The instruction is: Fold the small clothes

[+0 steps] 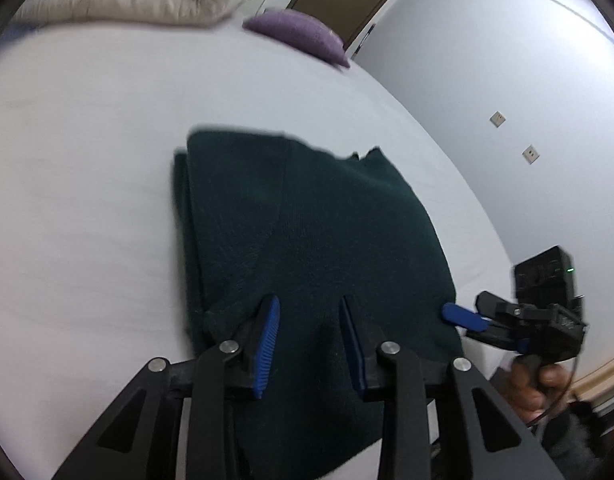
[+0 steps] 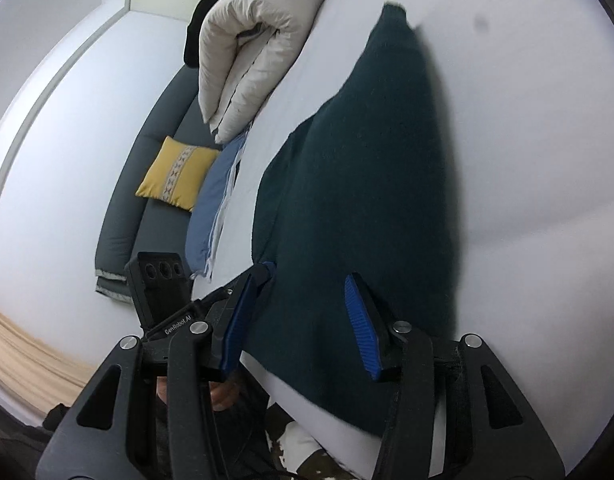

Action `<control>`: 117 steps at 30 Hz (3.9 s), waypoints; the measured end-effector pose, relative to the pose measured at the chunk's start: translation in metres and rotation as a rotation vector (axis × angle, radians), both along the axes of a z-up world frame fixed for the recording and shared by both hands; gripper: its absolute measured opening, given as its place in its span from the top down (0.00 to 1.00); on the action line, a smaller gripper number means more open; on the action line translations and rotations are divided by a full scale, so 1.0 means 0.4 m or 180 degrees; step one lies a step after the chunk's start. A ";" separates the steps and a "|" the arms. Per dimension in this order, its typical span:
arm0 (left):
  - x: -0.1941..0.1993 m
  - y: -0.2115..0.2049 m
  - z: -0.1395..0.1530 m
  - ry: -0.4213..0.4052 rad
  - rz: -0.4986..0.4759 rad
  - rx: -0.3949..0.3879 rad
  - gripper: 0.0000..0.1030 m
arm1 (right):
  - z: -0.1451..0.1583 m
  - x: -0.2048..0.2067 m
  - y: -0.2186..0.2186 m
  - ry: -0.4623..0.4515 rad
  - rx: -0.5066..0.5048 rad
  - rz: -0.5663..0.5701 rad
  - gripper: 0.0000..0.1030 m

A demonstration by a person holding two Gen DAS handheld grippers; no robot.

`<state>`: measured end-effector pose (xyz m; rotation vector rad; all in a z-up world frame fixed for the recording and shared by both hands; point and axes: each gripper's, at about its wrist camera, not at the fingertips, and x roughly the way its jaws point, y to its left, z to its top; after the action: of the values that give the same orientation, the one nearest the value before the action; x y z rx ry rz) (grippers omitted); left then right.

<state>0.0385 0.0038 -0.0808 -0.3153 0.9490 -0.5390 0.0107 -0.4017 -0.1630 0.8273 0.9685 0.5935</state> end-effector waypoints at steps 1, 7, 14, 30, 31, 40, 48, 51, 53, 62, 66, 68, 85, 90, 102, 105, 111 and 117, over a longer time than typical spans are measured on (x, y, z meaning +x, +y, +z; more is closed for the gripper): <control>-0.016 0.000 0.024 -0.0139 0.0046 0.0093 0.53 | 0.012 0.000 -0.001 -0.0028 -0.0064 -0.0053 0.56; -0.129 -0.020 0.196 -0.1200 0.0584 0.0821 0.00 | 0.191 -0.104 -0.002 -0.0503 -0.1253 -0.0571 0.51; -0.262 -0.051 0.359 -0.2094 0.1218 0.1509 0.00 | 0.402 -0.240 0.096 -0.1602 -0.2464 -0.1181 0.08; -0.231 -0.019 0.321 -0.1042 0.1190 0.1549 0.00 | 0.526 -0.306 0.153 -0.1379 -0.2737 -0.1503 0.00; -0.231 -0.021 0.307 -0.0984 0.1176 0.1579 0.00 | 0.513 -0.297 0.155 -0.1236 -0.2729 -0.1450 0.00; -0.212 -0.017 0.191 -0.0484 0.1119 0.1657 0.00 | 0.374 -0.240 0.174 -0.0588 -0.2783 -0.1224 0.00; -0.190 -0.023 0.148 -0.0337 0.1095 0.1682 0.00 | 0.263 -0.179 0.189 -0.0467 -0.2944 -0.1040 0.00; -0.184 -0.023 0.138 -0.0307 0.1076 0.1661 0.00 | 0.244 -0.169 0.189 -0.0440 -0.2975 -0.1017 0.00; -0.181 -0.022 0.134 -0.0291 0.1070 0.1654 0.00 | 0.236 -0.163 0.189 -0.0429 -0.2976 -0.1000 0.00; -0.179 -0.016 0.130 -0.0289 0.1070 0.1634 0.00 | 0.248 -0.166 0.195 -0.0443 -0.2969 -0.0938 0.00; -0.178 -0.015 0.130 -0.0296 0.1072 0.1642 0.00 | 0.252 -0.168 0.204 -0.0443 -0.2970 -0.0919 0.00; -0.179 -0.015 0.131 -0.0290 0.1070 0.1641 0.00 | 0.251 -0.164 0.205 -0.0435 -0.2966 -0.0912 0.00; -0.185 -0.022 0.129 -0.0286 0.1029 0.1634 0.00 | 0.249 -0.168 0.227 -0.0434 -0.2975 -0.0897 0.00; -0.189 -0.029 0.129 -0.0280 0.1016 0.1638 0.00 | 0.247 -0.169 0.231 -0.0430 -0.2976 -0.0891 0.00; -0.182 -0.021 0.121 -0.0247 0.1024 0.1662 0.00 | 0.242 -0.166 0.230 -0.0418 -0.2979 -0.0857 0.00; -0.177 -0.017 0.119 -0.0243 0.1019 0.1657 0.00 | 0.243 -0.163 0.226 -0.0423 -0.2978 -0.0839 0.00; -0.178 -0.017 0.119 -0.0242 0.1021 0.1656 0.00 | 0.241 -0.160 0.223 -0.0416 -0.2977 -0.0827 0.00; -0.178 -0.016 0.118 -0.0247 0.1022 0.1662 0.00 | 0.240 -0.160 0.223 -0.0414 -0.2976 -0.0820 0.00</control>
<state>-0.0328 -0.0027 -0.0334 0.0271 0.9067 -0.0005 -0.0532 -0.3124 -0.0671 0.0645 0.8692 -0.0613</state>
